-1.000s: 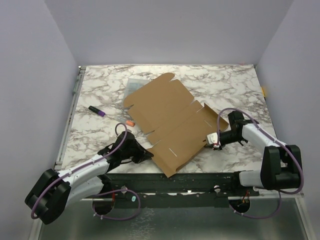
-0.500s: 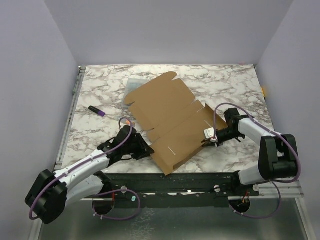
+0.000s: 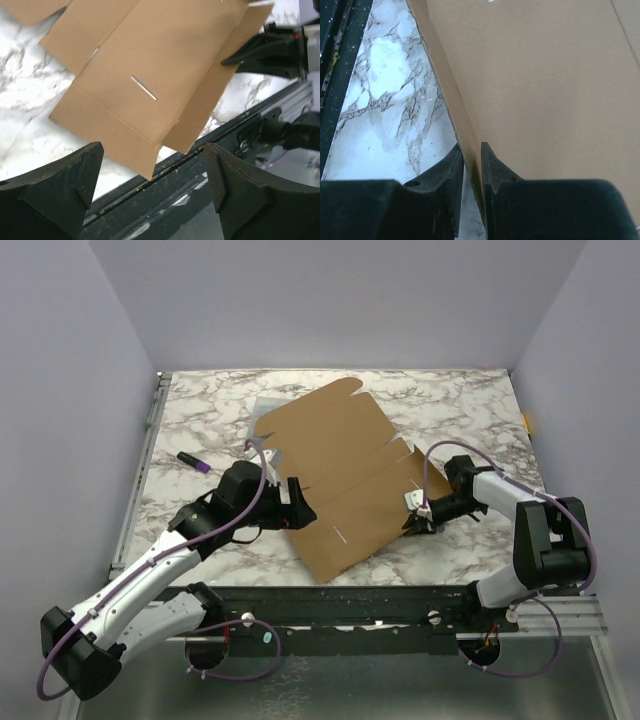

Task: Fold the paper box
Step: Fold the paper box at the center of the board.

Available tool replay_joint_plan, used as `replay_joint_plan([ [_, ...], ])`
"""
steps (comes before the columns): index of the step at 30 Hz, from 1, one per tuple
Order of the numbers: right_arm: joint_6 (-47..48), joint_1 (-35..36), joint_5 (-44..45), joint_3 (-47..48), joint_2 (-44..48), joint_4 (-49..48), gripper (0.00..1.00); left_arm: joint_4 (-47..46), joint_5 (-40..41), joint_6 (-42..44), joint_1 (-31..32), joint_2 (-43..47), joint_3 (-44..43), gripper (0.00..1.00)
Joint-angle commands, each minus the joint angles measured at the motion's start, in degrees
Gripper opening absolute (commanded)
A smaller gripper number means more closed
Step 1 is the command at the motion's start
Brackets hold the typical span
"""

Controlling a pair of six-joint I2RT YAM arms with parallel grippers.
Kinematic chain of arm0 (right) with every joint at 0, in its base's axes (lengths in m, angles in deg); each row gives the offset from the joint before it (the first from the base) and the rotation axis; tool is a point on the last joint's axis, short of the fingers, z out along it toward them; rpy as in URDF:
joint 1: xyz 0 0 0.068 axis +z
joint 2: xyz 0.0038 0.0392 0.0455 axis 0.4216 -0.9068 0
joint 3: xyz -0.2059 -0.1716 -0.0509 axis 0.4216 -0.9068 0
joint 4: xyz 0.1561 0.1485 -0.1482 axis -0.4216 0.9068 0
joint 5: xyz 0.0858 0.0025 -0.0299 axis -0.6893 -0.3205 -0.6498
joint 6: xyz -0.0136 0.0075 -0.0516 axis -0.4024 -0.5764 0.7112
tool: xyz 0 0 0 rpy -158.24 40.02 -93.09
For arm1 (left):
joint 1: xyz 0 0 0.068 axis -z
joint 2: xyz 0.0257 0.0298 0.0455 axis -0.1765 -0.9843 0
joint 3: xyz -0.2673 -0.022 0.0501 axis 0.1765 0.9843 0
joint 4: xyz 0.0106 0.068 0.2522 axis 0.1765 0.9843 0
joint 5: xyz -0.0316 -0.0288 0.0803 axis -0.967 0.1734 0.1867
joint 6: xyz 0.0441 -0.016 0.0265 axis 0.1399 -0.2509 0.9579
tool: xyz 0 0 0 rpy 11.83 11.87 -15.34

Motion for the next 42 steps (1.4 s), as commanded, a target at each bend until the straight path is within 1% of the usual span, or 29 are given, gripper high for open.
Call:
replay_joint_plan([
  [1, -2.27, 0.32, -1.73, 2.72, -2.12, 1.92, 0.2, -8.31, -2.73, 12.49, 5.91, -5.1, -2.16, 0.91],
  [5, -2.2, 0.32, -2.66, 5.55, -5.08, 5.7, 0.18, -25.05, -1.74, 18.68, 13.66, -9.21, 2.18, 0.94],
  [9, -2.1, 0.32, -3.04, 7.56, -7.33, 8.77, 0.13, -38.24, 4.07, 27.47, 21.34, -16.97, 4.53, 0.99],
  [13, -2.1, 0.32, -3.08, 8.15, -8.14, 10.31, 0.13, -48.98, 5.55, 32.07, 22.94, -23.59, 6.1, 0.99],
  [15, -2.04, 0.32, -3.08, 8.38, -8.64, 10.93, 0.12, -52.92, 5.14, 34.64, 23.08, -26.49, 6.48, 0.99],
  [17, -1.74, 0.32, -2.99, 8.64, -9.26, 11.59, 0.12, -54.97, 3.64, 37.32, 23.36, -29.68, 5.7, 0.99],
  [20, -1.32, 0.32, -2.79, 8.86, -9.94, 12.19, 0.12, -56.18, 1.24, 40.88, 24.03, -34.46, 4.01, 0.98],
  [22, -1.32, 0.32, -2.72, 8.91, -10.13, 12.12, 0.11, -56.35, 0.37, 42.08, 24.21, -37.2, 2.86, 0.95],
  [26, -1.74, 0.32, -2.66, 9.05, -10.2, 12.08, 0.11, -56.62, -1.02, 42.32, 24.23, -40.76, 1.55, 0.84],
  [27, -1.82, 0.28, -2.57, 8.96, -10.21, 12.01, 0.11, -56.85, -1.32, 41.87, 24.23, -41.45, 1.35, 0.78],
  [28, -1.84, 0.32, -2.5, 8.96, -10.24, 11.99, 0.11, -56.92, -1.61, 41.38, 24.26, -42.13, 1.09, 0.7],
  [29, -1.91, 0.28, -2.48, 8.9, -10.24, 11.85, 0.11, -56.89, -1.88, 40.85, 24.23, -42.86, 0.95, 0.65],
  [30, -2.11, 0.32, -2.48, 8.88, -10.2, 11.74, 0.11, -56.93, -2.19, 40.24, 24.23, -43.54, 0.74, 0.55],
  [36, -3.8, 0.23, -3.21, 8.65, -9.64, 11.48, 0.13, -56.82, -2.45, 37.5, 24.23, -47.95, -0.31, 0.18],
  [38, -6.38, 0.12, -3.53, 8.7, -8.58, 10.83, 0.19, -56.48, -1.9, 36.94, 24.24, -48.31, -0.18, 0.05],
  [39, -8.58, -0.12, -3.84, 8.68, -7.84, 10.2, 0.23, -56.13, -1.48, 36.8, 24.23, -48.33, -0.1, 0.01],
  [42, -14.74, -2.27, -5.81, 8.99, -4.41, 8.97, 0.36, -54.91, 0.53, 35.53, 24.23, -47.65, 0.45, 0.0],
])
